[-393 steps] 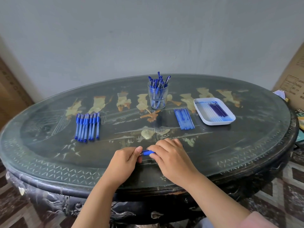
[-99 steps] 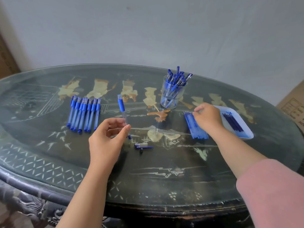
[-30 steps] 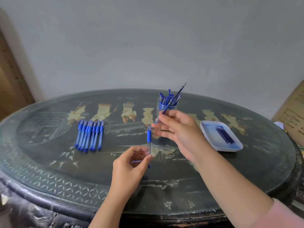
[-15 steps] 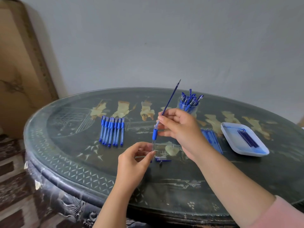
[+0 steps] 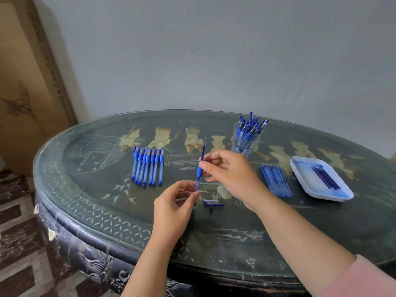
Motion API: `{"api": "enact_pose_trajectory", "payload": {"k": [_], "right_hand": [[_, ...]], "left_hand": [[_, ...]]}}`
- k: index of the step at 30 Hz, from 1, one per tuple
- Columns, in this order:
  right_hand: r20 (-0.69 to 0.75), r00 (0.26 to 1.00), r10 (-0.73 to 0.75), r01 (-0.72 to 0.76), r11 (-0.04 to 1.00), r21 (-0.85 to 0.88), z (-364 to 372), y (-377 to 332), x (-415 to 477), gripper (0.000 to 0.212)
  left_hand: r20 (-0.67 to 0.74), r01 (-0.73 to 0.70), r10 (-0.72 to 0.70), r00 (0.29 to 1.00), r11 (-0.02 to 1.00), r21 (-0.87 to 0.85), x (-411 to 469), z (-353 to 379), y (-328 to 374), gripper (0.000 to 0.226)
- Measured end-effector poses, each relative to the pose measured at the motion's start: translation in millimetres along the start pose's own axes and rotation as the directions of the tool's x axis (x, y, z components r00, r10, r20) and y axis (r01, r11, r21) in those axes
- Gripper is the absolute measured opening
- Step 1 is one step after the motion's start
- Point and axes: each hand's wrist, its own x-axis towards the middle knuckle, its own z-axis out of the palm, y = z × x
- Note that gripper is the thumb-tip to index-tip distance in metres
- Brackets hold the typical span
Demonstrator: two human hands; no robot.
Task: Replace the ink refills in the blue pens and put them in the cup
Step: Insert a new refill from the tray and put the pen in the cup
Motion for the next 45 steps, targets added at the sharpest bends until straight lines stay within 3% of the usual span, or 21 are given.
{"api": "enact_pose_trajectory", "payload": {"k": [3,8,13,21,23,25,27,30,34,40,45], "right_hand": [[-0.001,1.0,0.024,-0.024,1.0,0.002,-6.3,7.9,-8.0,0.008],[-0.086,0.994,0.063,-0.094,0.892,-0.442,-7.7,41.8,-31.5,0.012],[-0.019,0.999,0.031,-0.036,0.796,-0.604,9.0,60.0,-39.4,0.013],[-0.032,0.999,0.0,-0.019,0.792,-0.61,10.6,55.2,-39.0,0.007],[-0.136,0.989,-0.063,-0.013,0.866,-0.5,2.9,38.7,-35.4,0.009],[-0.247,0.966,-0.08,0.009,0.961,-0.277,-9.8,14.1,-26.9,0.012],[-0.246,0.964,-0.104,0.076,0.989,-0.124,-20.9,-11.2,-18.3,0.014],[-0.175,0.956,-0.234,0.188,0.952,-0.243,-25.1,-32.4,-8.4,0.017],[-0.04,0.956,-0.291,0.248,0.873,-0.419,-21.9,-37.8,-2.3,0.023],[0.09,0.972,-0.216,0.229,0.798,-0.557,-23.8,-38.7,0.2,0.024],[0.085,0.982,-0.169,0.186,0.794,-0.579,-19.9,-33.9,3.8,0.012]], "left_hand": [[-0.009,0.015,-0.015,1.0,1.0,-0.012,0.1,-0.6,-0.5,0.02],[-0.014,0.03,-0.03,0.999,0.999,-0.026,-0.2,-0.5,0.3,0.021],[-0.002,0.02,-0.02,1.0,1.0,0.005,0.6,0.1,0.0,0.024],[0.0,-0.008,0.008,1.0,0.999,0.043,1.6,0.2,-4.5,0.023],[0.005,-0.011,0.011,1.0,0.999,0.036,1.8,0.7,-5.1,0.023],[0.011,-0.014,0.014,1.0,0.999,0.038,2.0,1.6,-5.6,0.022],[0.021,-0.015,0.014,1.0,0.999,0.045,1.8,2.4,-6.2,0.023],[0.032,-0.026,0.025,0.999,0.998,0.055,1.4,2.1,-6.9,0.023],[0.037,-0.038,0.036,0.999,0.998,0.051,1.4,2.5,-7.4,0.022],[0.032,-0.05,0.048,0.998,0.997,0.06,1.6,3.1,-10.6,0.022],[0.042,-0.044,0.041,0.998,0.997,0.067,2.4,3.9,-10.6,0.023]]}}
